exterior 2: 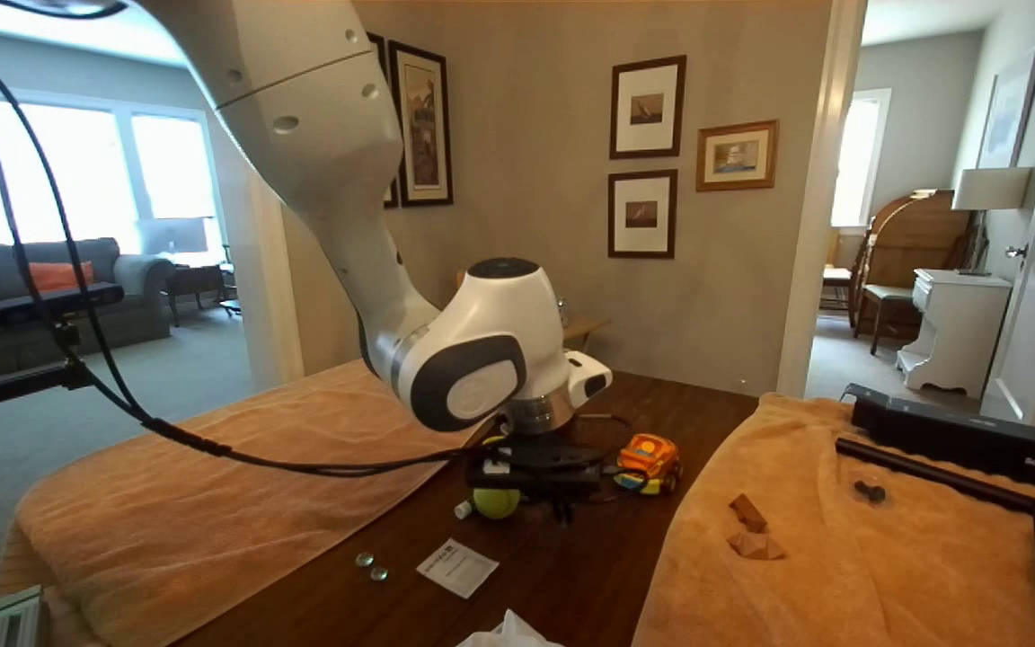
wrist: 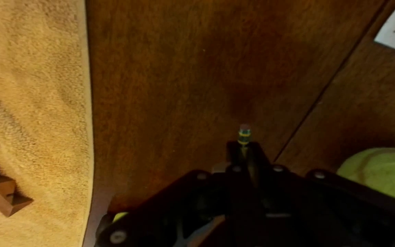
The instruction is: Move the car forwards then put the pencil in the clear cup.
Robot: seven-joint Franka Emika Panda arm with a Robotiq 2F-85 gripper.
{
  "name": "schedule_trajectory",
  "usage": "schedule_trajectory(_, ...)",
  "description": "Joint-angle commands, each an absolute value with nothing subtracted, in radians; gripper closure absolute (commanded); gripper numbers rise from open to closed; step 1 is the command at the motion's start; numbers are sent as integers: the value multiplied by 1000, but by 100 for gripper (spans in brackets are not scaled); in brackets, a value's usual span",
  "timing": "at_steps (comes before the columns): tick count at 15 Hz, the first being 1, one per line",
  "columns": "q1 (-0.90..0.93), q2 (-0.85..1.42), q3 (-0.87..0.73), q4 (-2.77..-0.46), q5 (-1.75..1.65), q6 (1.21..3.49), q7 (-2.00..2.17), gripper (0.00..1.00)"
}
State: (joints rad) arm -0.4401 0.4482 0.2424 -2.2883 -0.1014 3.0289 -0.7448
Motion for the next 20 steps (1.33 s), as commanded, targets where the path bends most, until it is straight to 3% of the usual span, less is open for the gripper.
schedule_trajectory(1, -436, 312, 227, -2393, -99, 3010, -740, 98)
schedule_trajectory(18, -411, -256, 190, -2738, -102, 2986, -777, 98)
schedule_trajectory(19, -307, -272, 78, -2743, -196, 2969, -714, 98)
schedule_trajectory(20, -301, -291, 76, -2745, -230, 2947, -706, 98)
